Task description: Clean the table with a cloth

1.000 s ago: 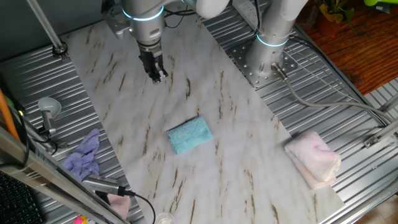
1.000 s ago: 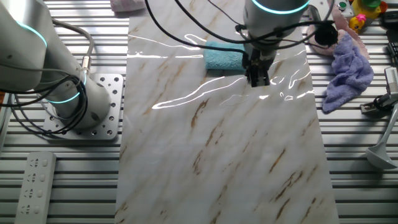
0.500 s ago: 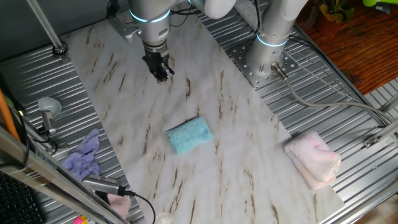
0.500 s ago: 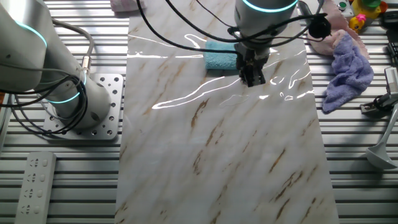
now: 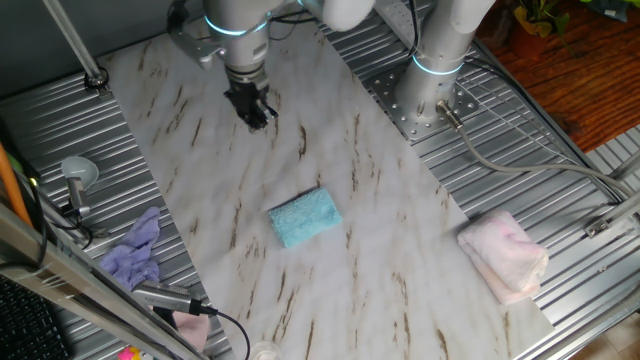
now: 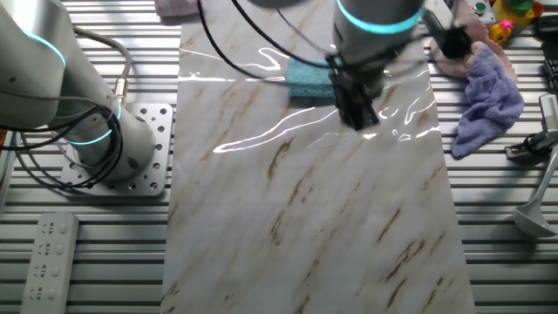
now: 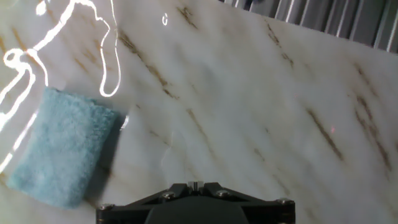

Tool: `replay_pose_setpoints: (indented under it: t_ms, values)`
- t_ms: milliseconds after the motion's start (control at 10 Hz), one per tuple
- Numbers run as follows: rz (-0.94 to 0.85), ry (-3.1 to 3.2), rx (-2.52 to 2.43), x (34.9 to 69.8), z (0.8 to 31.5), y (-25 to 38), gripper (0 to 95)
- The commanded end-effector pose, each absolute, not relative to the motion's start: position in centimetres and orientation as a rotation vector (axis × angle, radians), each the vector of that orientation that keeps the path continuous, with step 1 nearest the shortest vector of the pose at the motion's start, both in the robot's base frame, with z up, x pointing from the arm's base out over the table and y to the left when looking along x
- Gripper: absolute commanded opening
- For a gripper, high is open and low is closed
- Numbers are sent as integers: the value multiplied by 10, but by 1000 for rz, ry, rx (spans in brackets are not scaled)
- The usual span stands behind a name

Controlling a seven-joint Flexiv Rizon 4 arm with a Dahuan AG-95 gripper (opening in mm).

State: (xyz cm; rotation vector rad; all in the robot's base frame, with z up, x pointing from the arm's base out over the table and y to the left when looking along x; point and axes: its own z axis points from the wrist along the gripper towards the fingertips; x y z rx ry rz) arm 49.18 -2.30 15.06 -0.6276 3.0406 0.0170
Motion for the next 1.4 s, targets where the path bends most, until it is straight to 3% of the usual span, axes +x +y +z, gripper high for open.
replay_pose_setpoints:
  t_ms: [100,1400]
  values:
    - [21,3004,-792,525,135,-65,0]
    - [20,2985,-903,525,135,-65,0]
